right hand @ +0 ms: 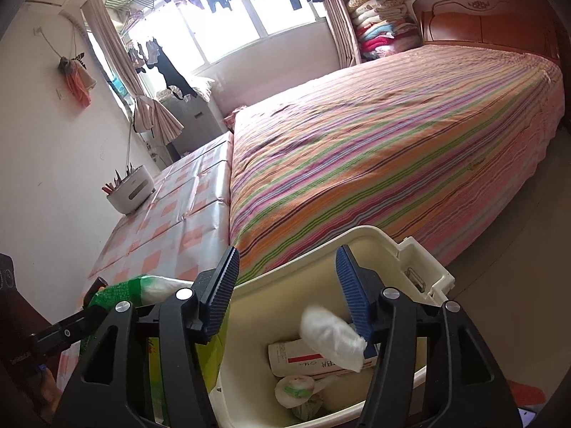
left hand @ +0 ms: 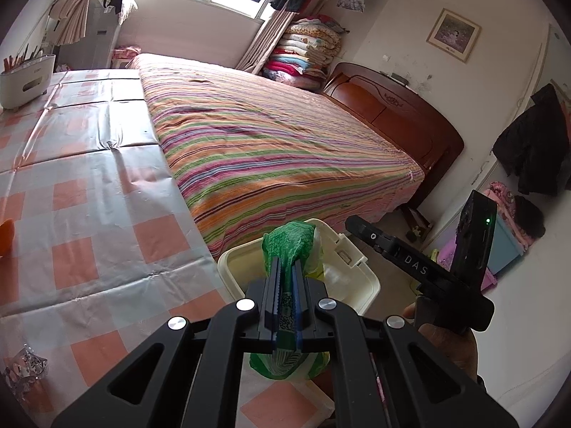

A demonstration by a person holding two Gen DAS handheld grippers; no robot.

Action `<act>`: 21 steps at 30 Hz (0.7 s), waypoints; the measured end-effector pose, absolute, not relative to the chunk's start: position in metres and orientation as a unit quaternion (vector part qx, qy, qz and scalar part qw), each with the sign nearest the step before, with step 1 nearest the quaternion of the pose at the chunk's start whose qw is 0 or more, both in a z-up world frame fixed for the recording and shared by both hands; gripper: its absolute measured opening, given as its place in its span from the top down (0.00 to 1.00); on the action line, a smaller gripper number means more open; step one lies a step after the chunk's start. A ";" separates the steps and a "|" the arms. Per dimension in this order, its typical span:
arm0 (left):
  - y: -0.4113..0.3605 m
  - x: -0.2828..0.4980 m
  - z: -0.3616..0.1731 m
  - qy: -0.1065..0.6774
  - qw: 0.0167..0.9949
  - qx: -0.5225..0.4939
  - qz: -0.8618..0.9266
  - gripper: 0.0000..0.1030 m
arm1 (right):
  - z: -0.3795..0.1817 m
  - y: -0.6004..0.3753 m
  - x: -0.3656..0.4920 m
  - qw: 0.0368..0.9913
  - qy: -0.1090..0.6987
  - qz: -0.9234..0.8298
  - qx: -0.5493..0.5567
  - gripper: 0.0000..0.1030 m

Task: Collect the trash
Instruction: 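Release the white tissue and green tissue pack into the cream bin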

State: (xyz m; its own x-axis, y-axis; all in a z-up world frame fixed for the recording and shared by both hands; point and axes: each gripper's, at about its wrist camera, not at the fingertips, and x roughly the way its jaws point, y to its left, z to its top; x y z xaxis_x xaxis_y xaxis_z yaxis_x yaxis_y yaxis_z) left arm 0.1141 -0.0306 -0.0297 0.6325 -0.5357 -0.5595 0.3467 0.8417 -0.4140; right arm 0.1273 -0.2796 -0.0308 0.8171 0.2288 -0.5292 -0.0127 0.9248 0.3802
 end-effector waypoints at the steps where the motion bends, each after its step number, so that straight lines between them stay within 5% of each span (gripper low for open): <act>1: -0.032 0.114 -0.030 0.351 0.893 -0.133 -0.248 0.95 | -0.028 -0.281 0.126 0.936 0.290 0.063 0.186 0.46; 21: -0.062 0.134 -0.035 0.348 0.894 -0.129 -0.250 0.93 | -0.021 -0.294 0.115 0.940 0.251 0.044 0.225 0.38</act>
